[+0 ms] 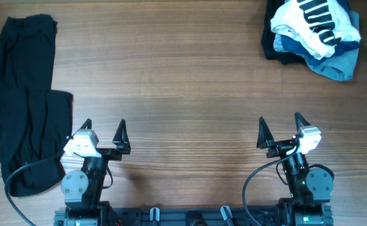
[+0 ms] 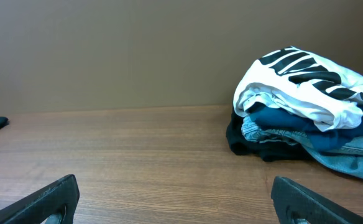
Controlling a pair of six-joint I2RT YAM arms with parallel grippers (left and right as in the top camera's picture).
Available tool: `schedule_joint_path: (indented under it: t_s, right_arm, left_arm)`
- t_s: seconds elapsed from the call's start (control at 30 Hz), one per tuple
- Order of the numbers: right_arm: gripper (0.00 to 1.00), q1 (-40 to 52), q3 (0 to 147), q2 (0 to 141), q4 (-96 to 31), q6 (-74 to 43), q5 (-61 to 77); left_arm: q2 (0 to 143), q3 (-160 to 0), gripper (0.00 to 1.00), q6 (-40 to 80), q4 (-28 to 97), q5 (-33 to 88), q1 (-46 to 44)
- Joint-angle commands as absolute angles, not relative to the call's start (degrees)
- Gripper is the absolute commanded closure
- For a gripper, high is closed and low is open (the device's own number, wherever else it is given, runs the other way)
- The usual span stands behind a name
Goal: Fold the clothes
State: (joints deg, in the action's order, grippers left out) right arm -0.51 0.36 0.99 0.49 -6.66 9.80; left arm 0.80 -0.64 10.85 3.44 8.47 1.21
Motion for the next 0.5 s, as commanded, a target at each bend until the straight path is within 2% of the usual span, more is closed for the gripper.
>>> schedule_joint_path:
  t_s: [0.0,0.47]
  right_arm:
    - [0.0,-0.19,0.3,0.8,0.75,-7.51,8.99]
    - [0.0,-0.19,0.3,0.8,0.75,-7.53,8.99]
  left_arm:
    - [0.43,-0.32,0.0,10.96,3.49,9.15,1.02]
    - [0.43,-0.32,0.0,10.96,3.49,9.15,1.02]
